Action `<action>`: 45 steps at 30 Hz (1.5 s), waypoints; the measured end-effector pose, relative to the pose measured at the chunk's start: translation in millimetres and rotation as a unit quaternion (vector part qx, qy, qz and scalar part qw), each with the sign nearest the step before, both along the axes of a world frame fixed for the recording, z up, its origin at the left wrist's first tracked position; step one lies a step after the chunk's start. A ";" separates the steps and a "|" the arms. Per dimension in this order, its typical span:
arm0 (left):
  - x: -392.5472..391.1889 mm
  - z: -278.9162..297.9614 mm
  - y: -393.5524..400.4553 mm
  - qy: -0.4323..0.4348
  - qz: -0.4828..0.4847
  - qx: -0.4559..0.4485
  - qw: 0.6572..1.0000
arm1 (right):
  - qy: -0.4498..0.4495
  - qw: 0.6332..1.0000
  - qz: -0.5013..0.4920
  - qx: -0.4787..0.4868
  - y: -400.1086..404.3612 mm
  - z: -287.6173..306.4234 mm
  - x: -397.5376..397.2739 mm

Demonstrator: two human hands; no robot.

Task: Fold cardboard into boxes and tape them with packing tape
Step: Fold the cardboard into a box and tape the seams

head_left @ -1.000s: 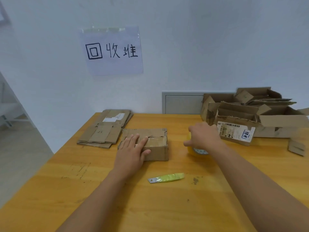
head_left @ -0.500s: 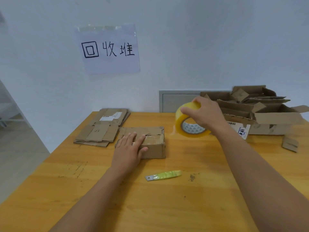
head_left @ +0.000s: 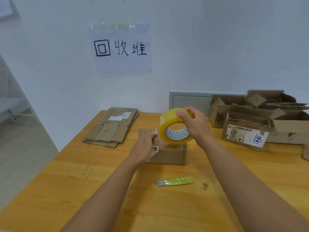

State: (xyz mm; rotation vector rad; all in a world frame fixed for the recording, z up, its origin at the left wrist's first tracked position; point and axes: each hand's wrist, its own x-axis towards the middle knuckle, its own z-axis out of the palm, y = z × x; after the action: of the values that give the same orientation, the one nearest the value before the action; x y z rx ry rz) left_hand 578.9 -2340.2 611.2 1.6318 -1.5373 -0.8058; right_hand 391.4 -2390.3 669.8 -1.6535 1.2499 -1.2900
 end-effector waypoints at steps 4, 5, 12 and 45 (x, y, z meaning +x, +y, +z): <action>3.2 14.7 -2.4 0.174 0.029 0.063 0.982 | -0.026 0.999 0.018 0.008 -2.0 -10.1 10.6; 4.6 14.9 -5.1 0.175 0.024 0.067 0.982 | -0.030 0.999 0.020 0.008 -3.1 -11.4 11.8; 12.7 10.1 -12.4 0.253 0.062 0.078 0.962 | -0.004 1.000 0.023 0.000 -6.4 -14.5 10.6; 34.4 12.3 -33.4 0.266 0.157 0.037 0.951 | 0.020 0.996 0.079 0.025 -6.8 -42.7 -19.5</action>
State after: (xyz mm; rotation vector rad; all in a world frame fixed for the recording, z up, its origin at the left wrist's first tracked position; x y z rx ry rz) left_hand 613.3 -2373.7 623.5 1.4961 -0.8567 -1.0271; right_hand 371.9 -2397.1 627.0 -1.7131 1.1403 -1.1266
